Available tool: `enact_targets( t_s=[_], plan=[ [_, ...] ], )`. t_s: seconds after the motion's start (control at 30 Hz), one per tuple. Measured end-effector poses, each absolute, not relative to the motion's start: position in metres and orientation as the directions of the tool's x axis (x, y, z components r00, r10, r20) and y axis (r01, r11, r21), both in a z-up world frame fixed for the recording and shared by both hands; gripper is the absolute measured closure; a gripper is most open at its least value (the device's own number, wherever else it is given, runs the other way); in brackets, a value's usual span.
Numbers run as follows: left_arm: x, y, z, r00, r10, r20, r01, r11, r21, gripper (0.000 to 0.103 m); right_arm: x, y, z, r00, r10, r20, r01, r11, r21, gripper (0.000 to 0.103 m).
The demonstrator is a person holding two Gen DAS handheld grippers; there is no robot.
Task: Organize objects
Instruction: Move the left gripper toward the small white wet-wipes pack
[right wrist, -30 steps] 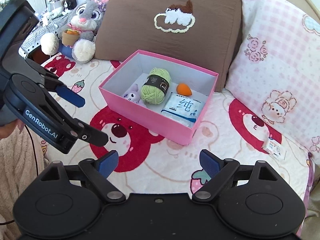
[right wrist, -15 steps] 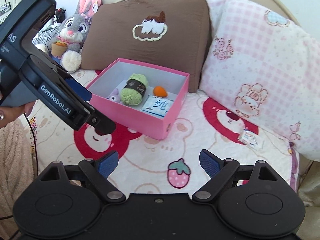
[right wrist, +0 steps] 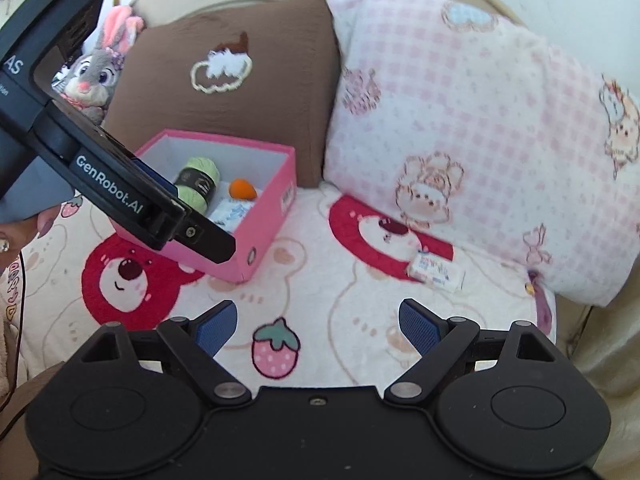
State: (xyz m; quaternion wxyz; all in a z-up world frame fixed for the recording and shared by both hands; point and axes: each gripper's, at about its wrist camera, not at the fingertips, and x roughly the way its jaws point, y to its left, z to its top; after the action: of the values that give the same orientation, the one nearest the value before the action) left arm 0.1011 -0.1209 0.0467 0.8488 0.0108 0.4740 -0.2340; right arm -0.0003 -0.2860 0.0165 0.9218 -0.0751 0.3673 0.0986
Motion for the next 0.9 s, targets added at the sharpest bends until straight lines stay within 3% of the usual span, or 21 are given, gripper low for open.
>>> enact_targets(
  t_s=[0.23, 0.4, 0.9],
  plan=[
    [0.132, -0.150, 0.023, 0.392, -0.434, -0.811, 0.410, 0.872, -0.268, 0.005, 0.024, -0.311, -0.009, 0.692, 0.082, -0.718, -0.177, 0.982, -0.058, 0.012],
    [0.151, -0.167, 0.011, 0.409, -0.420, -0.810, 0.412, 0.877, -0.247, 0.006, 0.041, -0.325, -0.021, 0.677, 0.126, -0.726, -0.130, 0.990, 0.051, 0.012],
    [0.199, -0.206, -0.035, 0.399, -0.490, -0.775, 0.432, 0.846, -0.312, 0.007, 0.086, -0.354, -0.058, 0.708, 0.044, -0.705, -0.077, 0.997, -0.015, 0.012]
  ],
)
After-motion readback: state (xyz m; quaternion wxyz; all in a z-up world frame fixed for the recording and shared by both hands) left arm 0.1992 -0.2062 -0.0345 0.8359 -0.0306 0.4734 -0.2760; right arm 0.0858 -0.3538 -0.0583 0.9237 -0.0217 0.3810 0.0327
